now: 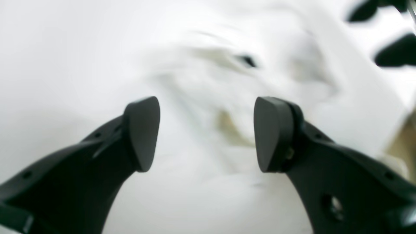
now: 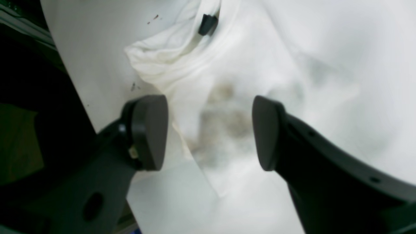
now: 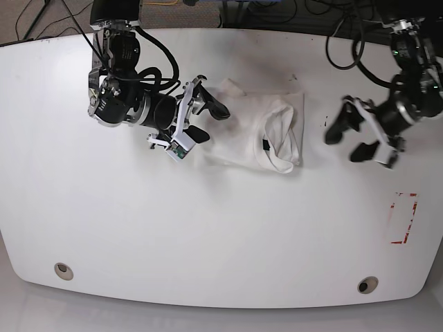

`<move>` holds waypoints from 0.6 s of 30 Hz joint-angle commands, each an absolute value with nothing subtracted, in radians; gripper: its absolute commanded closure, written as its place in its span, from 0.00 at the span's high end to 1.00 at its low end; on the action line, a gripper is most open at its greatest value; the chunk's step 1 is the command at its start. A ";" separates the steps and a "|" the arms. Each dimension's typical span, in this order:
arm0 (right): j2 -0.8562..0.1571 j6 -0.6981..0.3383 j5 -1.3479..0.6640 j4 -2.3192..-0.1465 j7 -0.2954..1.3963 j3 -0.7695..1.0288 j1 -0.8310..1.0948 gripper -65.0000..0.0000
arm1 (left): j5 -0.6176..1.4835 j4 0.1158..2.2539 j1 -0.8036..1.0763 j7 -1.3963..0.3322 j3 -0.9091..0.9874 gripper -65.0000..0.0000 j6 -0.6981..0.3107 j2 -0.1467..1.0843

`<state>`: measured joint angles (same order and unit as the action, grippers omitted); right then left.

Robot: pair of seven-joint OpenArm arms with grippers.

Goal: Layout the t-shirt on the table in an organized manner, then fold the t-shirt properly
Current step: 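Press and tuck the folded bundle with the right gripper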

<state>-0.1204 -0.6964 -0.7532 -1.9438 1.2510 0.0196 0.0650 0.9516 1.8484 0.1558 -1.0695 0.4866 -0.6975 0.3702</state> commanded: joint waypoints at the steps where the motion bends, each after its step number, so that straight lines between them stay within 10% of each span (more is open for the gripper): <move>1: -0.085 -0.698 -0.769 -1.959 1.224 0.016 0.061 0.59 | 1.009 1.836 0.168 -1.043 0.624 0.65 -0.698 0.446; 18: 0.005 -0.698 -0.766 -1.778 1.069 -0.136 0.048 0.59 | 0.932 1.675 0.213 -1.043 1.024 0.65 -0.698 0.613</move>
